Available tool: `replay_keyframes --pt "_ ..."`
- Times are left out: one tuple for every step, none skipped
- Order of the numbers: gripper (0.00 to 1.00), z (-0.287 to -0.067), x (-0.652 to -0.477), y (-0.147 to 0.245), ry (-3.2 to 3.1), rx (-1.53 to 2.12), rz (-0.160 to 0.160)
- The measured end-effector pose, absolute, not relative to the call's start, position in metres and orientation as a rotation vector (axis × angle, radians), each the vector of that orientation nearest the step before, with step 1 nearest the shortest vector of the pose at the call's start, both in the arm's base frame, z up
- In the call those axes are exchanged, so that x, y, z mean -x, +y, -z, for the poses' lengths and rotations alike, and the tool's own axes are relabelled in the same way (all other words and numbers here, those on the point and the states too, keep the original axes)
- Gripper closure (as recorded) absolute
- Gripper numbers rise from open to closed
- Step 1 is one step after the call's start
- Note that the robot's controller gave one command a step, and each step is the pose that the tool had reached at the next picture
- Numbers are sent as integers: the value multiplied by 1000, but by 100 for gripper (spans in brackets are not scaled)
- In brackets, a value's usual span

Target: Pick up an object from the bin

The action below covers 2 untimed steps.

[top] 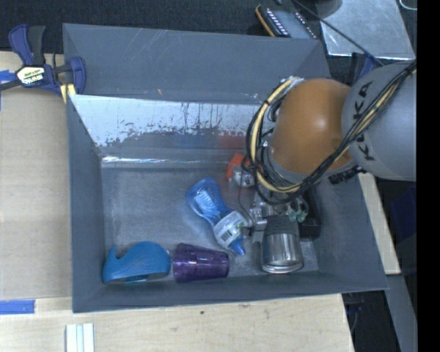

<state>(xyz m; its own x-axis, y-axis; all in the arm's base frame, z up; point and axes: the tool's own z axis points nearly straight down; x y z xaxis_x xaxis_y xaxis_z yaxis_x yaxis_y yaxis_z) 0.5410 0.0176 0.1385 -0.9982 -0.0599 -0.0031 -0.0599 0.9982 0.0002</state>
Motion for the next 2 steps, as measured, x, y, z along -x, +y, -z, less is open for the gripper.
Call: replay_keyframes --pt "0 -133 -540 57 3134 -38 -5" --pt "0 -131 -539 54 3137 -42 -1"
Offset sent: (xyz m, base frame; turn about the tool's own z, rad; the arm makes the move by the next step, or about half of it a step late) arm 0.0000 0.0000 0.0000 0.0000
